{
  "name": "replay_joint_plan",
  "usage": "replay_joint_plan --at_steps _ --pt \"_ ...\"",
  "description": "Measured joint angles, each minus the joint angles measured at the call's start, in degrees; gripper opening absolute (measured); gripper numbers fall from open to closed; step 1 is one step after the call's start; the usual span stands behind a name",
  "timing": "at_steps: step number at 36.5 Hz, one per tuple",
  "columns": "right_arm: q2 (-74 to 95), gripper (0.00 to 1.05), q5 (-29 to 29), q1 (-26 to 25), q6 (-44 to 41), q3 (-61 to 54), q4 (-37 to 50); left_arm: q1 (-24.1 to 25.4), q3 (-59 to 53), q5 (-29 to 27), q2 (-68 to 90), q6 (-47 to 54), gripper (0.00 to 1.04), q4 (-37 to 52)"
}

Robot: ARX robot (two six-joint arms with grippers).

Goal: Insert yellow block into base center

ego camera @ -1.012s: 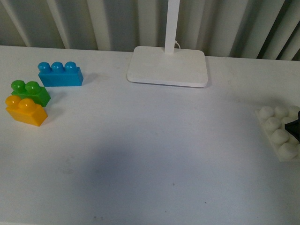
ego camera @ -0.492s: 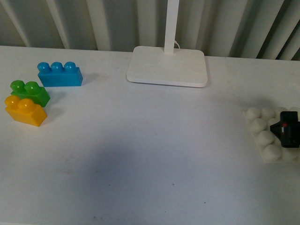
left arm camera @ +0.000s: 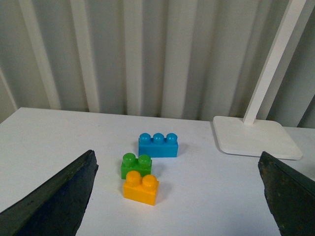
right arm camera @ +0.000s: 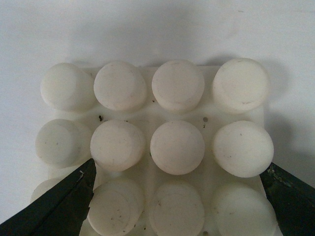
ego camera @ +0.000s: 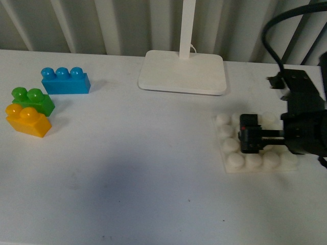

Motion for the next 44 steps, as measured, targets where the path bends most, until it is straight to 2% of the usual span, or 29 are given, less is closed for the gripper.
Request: replay_joint_plan --at_steps 20,32,44 --pt "10.95 0.96 6.03 18.71 12.31 23.28 -11.78 0.0 0.0 0.0 0.0 0.0 0.98 0.0" --pt "15.67 0.96 6.56 23.8 17.53 33.42 -16.83 0.0 0.0 0.0 0.0 0.0 0.98 0.0" --pt "17.44 0.96 5.49 25.31 21.97 38.18 -19.52 0.0 0.0 0.0 0.0 0.0 0.98 0.0"
